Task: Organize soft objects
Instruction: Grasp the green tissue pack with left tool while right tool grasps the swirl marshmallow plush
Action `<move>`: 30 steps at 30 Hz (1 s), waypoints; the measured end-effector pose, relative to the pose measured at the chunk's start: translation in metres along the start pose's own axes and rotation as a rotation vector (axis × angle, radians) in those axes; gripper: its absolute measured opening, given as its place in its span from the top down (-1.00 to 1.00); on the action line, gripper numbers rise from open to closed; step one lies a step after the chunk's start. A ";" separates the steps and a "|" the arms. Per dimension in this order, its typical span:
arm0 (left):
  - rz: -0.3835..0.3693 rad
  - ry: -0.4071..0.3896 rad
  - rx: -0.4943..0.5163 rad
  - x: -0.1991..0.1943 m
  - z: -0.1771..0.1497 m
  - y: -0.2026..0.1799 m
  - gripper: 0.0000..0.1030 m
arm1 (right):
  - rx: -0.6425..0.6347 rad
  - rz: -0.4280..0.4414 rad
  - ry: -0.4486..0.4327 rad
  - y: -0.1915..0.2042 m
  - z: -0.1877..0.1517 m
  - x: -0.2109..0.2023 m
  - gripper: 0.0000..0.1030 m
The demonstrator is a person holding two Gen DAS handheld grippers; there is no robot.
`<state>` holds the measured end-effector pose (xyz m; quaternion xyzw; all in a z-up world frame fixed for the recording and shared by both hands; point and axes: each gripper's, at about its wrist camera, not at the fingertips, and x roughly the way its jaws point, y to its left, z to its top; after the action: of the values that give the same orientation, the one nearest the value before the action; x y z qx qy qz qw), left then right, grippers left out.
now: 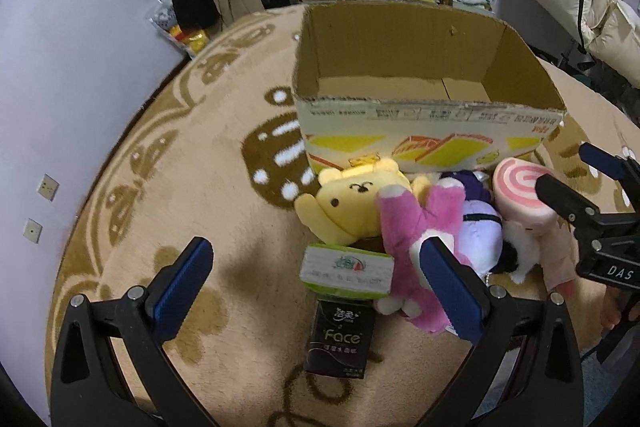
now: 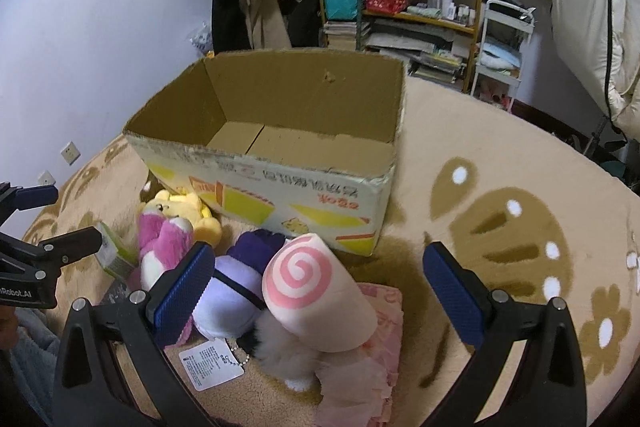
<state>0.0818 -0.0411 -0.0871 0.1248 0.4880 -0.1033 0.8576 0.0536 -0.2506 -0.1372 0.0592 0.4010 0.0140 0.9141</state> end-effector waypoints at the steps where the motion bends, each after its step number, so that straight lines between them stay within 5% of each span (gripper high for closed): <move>1: -0.009 0.012 0.003 0.003 0.000 -0.001 -0.98 | 0.000 0.006 0.008 0.000 -0.001 0.003 -1.00; 17: -0.038 0.147 -0.007 0.036 -0.008 -0.002 -0.92 | -0.006 0.063 0.131 0.004 -0.013 0.038 -0.88; 21: -0.060 0.178 -0.018 0.040 -0.009 -0.001 -0.65 | -0.014 0.061 0.141 0.005 -0.014 0.040 -0.85; 23: -0.071 0.183 -0.025 0.041 -0.010 0.000 -0.46 | -0.011 0.069 0.152 0.005 -0.014 0.041 -0.68; 25: -0.085 0.184 -0.031 0.040 -0.011 0.000 -0.14 | -0.003 0.070 0.166 0.004 -0.015 0.042 -0.59; 30: -0.102 0.176 -0.026 0.038 -0.012 -0.002 -0.03 | 0.026 0.072 0.171 -0.002 -0.015 0.042 -0.19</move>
<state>0.0903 -0.0415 -0.1256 0.0974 0.5686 -0.1293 0.8065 0.0708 -0.2476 -0.1785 0.0843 0.4753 0.0467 0.8745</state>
